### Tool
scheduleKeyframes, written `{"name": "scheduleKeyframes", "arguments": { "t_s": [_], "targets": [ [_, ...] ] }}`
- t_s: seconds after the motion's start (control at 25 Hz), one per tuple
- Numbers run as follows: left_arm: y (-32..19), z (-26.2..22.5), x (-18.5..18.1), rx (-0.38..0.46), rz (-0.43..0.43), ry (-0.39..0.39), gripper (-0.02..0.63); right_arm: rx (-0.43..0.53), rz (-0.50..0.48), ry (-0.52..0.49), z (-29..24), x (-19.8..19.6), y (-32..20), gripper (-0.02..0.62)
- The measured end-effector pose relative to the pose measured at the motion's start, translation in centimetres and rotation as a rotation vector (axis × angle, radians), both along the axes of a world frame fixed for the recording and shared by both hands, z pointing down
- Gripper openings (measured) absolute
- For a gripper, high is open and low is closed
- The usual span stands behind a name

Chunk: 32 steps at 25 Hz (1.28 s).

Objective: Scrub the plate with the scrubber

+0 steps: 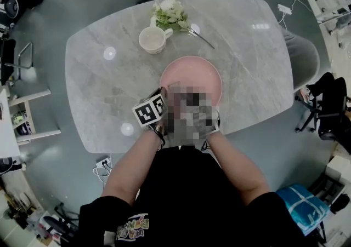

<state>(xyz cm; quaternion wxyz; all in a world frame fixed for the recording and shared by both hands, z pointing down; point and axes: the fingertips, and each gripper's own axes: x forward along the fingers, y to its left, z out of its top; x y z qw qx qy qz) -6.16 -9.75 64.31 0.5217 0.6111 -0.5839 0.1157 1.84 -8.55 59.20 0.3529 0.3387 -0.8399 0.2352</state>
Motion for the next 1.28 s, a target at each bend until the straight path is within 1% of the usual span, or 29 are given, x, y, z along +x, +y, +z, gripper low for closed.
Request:
{"name": "scheduleKeyframes", "arguments": {
  "t_s": [0.12, 0.2, 0.28, 0.44, 0.56, 0.76, 0.92, 1.12, 1.28],
  "targets": [
    [0.1, 0.0, 0.2, 0.002, 0.016, 0.011, 0.031, -0.002, 0.023, -0.028, -0.2, -0.4, -1.5, 0.074],
    [0.1, -0.1, 0.3, 0.004, 0.036, 0.009, 0.029, -0.001, 0.01, -0.018, -0.1, -0.8, -2.4, 0.074],
    [0.0, 0.0, 0.3, 0.006, 0.056, 0.006, 0.028, 0.0, -0.029, 0.019, 0.4, -1.4, -3.0, 0.075],
    [-0.1, 0.1, 0.2, 0.006, 0.085, 0.003, 0.026, 0.023, -0.108, 0.126, 1.6, -1.8, -4.0, 0.074],
    [-0.2, 0.1, 0.2, 0.01, 0.097, 0.002, 0.027, 0.028, -0.124, 0.181, 2.4, -1.2, -4.6, 0.075],
    [-0.2, 0.3, 0.2, 0.01, 0.103, 0.006, 0.026, 0.065, -0.156, 0.26, 3.3, -0.5, -5.5, 0.075],
    [-0.1, 0.4, 0.2, 0.005, 0.1, 0.005, 0.026, 0.094, -0.142, 0.304, 3.4, 0.8, -6.7, 0.075],
    [-0.3, 0.4, 0.3, 0.005, 0.1, 0.007, 0.028, 0.133, -0.103, 0.368, 3.3, 3.6, -8.9, 0.075],
    [-0.2, 0.4, 0.3, 0.006, 0.098, 0.006, 0.027, 0.165, -0.091, 0.421, 3.2, 5.5, -10.0, 0.075]
  ]
}}
